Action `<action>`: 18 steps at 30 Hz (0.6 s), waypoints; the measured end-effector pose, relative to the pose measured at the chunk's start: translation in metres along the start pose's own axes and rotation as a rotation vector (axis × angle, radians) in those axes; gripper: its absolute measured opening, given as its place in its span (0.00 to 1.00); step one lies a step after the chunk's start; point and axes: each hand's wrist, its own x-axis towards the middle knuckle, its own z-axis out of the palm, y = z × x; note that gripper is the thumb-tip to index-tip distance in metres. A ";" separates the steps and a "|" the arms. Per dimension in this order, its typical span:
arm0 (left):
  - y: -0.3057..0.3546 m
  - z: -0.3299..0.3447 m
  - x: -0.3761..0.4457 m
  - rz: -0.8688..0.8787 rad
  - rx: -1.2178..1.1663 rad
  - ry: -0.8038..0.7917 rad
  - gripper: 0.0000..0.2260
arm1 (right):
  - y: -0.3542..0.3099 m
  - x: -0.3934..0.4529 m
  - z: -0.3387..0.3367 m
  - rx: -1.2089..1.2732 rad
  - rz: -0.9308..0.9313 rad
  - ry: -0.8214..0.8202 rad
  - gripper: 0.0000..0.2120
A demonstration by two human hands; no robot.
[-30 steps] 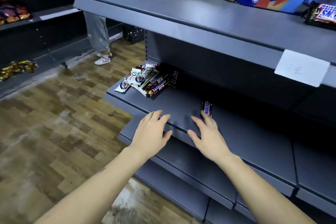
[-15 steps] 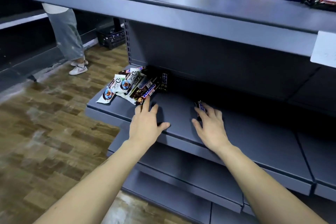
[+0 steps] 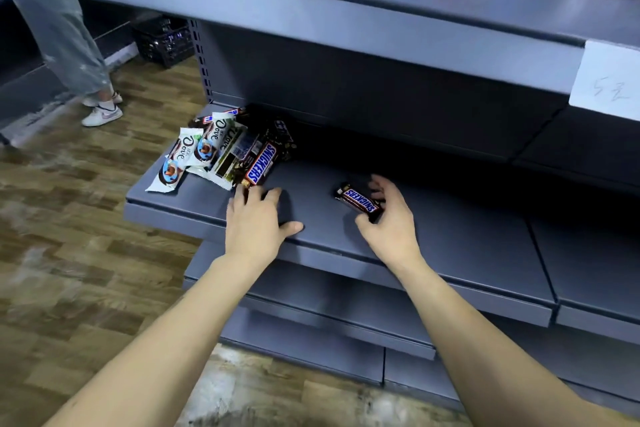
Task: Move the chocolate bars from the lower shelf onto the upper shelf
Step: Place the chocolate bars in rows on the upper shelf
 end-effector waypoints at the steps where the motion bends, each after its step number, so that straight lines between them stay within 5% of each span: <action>1: -0.001 -0.002 0.000 0.001 -0.023 -0.012 0.34 | -0.001 0.000 0.000 -0.008 0.005 -0.002 0.32; 18: 0.024 -0.005 -0.014 0.082 -0.042 0.009 0.23 | -0.001 -0.006 0.000 -0.136 -0.134 0.040 0.17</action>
